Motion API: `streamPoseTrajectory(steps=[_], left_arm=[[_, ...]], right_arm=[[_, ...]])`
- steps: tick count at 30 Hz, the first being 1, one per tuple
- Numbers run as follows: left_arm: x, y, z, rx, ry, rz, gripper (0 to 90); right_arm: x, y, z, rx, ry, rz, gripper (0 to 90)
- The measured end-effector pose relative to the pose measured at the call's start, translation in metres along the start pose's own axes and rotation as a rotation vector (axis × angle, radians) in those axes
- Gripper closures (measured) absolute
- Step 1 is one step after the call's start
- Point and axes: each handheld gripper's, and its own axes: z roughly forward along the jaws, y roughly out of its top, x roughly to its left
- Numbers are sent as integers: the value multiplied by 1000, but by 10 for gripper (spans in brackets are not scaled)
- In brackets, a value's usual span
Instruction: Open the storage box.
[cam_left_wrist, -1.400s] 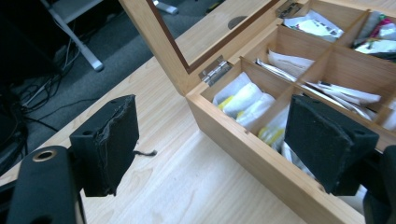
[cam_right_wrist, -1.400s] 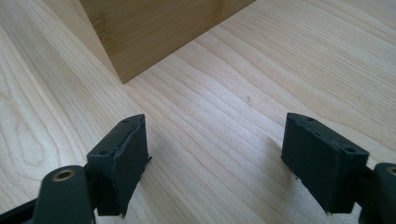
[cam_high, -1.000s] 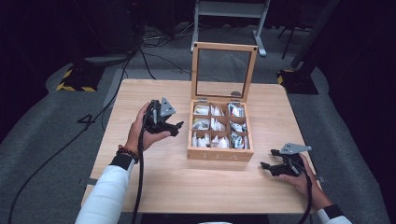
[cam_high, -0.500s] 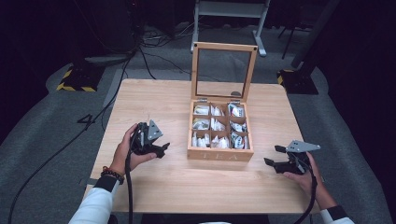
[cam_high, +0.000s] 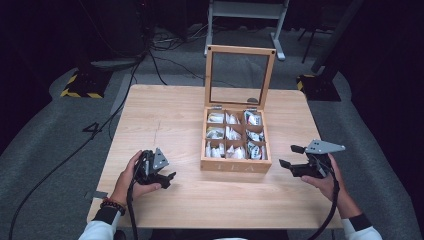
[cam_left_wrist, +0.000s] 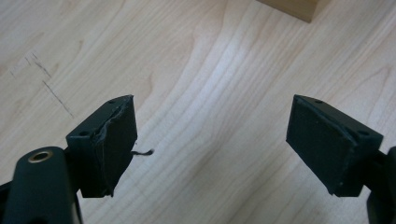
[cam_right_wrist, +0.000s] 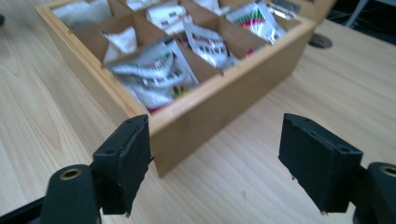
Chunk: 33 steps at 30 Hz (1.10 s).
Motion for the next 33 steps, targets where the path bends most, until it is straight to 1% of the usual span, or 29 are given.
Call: streamPoseTrajectory(steps=[2,4,7,8,10,12,13,15,17,19,20,23,25,27,30,31,33], left_arm=[[-3,-5,0,8,0,1,167],[-4,-8,1,7,-8,0,167],[-4,-15,2,9,-17,-25,167],[-5,-16,2,9,-20,-28,167],[-5,-20,2,10,-21,-25,167],[-5,-24,2,9,-37,-41,167],[-4,-27,2,4,-50,-57,167],[-2,-32,1,-3,-63,-79,169],[-1,-36,0,-10,-72,-80,170],[-1,-39,-1,-6,-75,-79,170],[-1,-41,-1,-8,-72,-83,170],[-2,-42,-1,-9,-84,-91,171],[-2,-42,0,-10,-86,-89,171],[-3,-44,0,-9,-97,-97,171],[-2,-47,-1,-15,-101,-107,169],[-2,-48,-1,-18,-101,-114,170],[0,-52,-1,-29,-116,-141,168]], right_arm=[[4,10,2,-12,7,-13,258],[9,20,6,-21,23,-27,263],[17,31,14,-27,38,-45,273],[21,37,20,-34,50,-47,276],[26,43,25,-35,65,-55,276],[32,50,33,-29,78,-72,276],[35,53,38,-25,85,-76,276],[40,59,46,-22,97,-84,277],[45,65,56,-19,112,-90,279],[48,71,65,-15,129,-84,289],[50,73,68,-14,134,-87,296],[55,80,81,-6,143,-94,311],[58,83,88,-6,157,-99,343],[63,85,97,9,163,-123,370],[66,86,106,32,163,-132,387],[67,87,110,37,164,-133,388],[67,89,115,44,170,-123,392]])
